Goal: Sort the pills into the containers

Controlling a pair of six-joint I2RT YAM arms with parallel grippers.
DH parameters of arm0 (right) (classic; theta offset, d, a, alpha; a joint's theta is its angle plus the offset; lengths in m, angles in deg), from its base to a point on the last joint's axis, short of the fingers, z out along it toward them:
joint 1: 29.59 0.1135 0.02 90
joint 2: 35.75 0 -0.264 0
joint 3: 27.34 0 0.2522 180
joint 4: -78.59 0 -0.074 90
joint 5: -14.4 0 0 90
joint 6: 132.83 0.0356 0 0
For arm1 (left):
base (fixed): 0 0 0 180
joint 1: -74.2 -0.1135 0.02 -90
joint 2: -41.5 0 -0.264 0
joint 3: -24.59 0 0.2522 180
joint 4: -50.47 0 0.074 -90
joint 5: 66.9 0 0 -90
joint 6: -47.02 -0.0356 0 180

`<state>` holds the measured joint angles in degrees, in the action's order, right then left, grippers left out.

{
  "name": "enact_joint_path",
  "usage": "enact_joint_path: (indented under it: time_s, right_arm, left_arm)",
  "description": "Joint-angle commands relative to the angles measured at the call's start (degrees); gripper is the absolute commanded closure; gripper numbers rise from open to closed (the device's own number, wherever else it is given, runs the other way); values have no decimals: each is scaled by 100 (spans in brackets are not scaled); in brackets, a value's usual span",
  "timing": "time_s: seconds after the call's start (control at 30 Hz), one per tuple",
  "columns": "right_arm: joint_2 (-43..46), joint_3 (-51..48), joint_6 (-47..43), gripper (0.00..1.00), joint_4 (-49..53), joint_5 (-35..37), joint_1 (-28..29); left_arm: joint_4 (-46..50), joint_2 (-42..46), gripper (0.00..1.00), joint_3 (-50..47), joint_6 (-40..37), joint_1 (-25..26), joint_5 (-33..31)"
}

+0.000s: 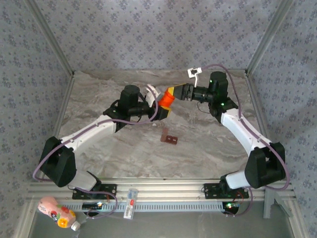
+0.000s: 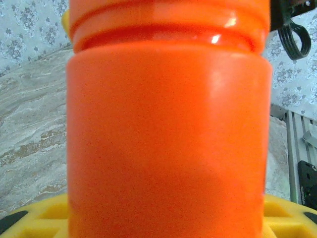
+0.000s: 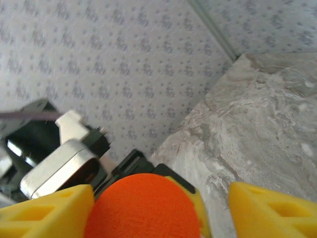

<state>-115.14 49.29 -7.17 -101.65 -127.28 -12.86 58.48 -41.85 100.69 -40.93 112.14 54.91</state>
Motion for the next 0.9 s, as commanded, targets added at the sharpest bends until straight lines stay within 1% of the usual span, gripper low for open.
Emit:
enact_joint_path:
  time_s: [0.0, 0.07, 0.2, 0.37, 0.43, 0.53, 0.87]
  right_arm:
    - [544, -148, 707, 20, 243, 1133, -108]
    - [755, -215, 904, 19, 379, 1494, -76]
    - [1024, -62, 1050, 15, 1166, 2192, 109]
    - [872, 495, 920, 12, 2382, 2976, 569]
    - [749, 829, 802, 11, 2651, 3192, 773]
    - [622, 932, 781, 11, 2698, 3255, 922]
    - [391, 1073, 724, 19, 2637, 3174, 1188]
  left_arm:
    - [-246, 235, 100, 88, -81, 13, 186]
    - [-266, 223, 100, 94, -82, 12, 192]
    - [-281, 188, 100, 119, -79, 14, 202]
    - [-281, 156, 100, 120, -64, 13, 203]
    - [-299, 146, 100, 124, -66, 13, 204]
    - [-303, 139, 100, 118, -50, 17, 207]
    - [-325, 135, 100, 128, -42, 13, 211]
